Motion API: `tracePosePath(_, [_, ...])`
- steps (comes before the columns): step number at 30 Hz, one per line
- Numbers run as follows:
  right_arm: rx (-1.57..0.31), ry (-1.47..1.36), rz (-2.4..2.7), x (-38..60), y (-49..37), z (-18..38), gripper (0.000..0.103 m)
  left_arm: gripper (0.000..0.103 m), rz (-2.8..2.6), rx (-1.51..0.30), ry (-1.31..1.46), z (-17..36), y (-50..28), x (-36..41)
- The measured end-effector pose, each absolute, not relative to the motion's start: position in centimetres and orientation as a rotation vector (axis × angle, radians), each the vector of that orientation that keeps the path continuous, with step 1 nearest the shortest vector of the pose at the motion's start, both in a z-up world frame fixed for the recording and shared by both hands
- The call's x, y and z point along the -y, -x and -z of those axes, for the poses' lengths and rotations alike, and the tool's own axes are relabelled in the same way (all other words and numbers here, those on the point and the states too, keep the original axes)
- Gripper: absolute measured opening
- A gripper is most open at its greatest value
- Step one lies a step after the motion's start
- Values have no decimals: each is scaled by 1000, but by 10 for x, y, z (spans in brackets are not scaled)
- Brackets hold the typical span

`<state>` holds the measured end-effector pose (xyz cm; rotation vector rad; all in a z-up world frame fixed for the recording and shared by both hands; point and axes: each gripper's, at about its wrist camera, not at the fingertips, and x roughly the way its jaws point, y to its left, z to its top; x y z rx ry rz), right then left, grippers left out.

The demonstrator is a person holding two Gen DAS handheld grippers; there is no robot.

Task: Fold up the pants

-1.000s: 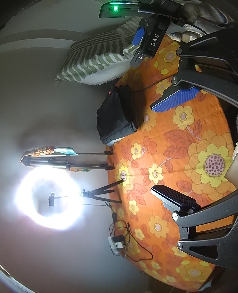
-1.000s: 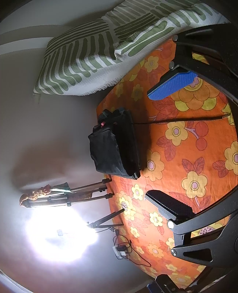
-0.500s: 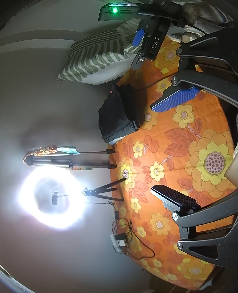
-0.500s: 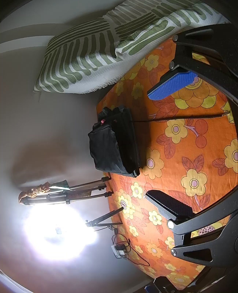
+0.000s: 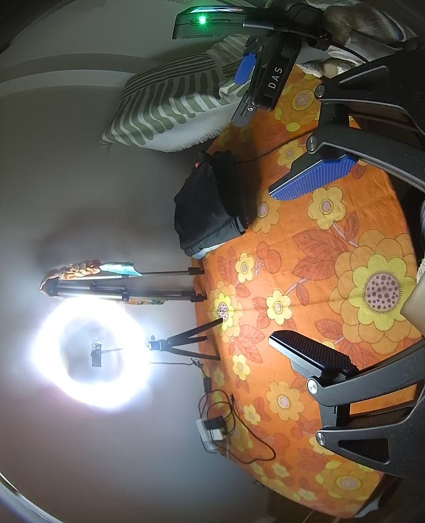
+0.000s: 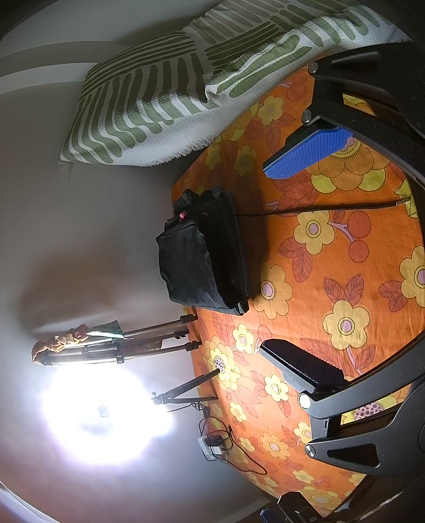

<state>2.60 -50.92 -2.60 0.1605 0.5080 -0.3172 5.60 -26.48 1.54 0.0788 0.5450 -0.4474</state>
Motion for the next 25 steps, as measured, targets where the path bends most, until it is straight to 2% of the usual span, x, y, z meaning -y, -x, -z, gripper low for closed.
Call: tracePosePath(25, [-516, -151, 302, 503, -31, 29, 100, 82, 443, -518, -74, -18, -54, 256])
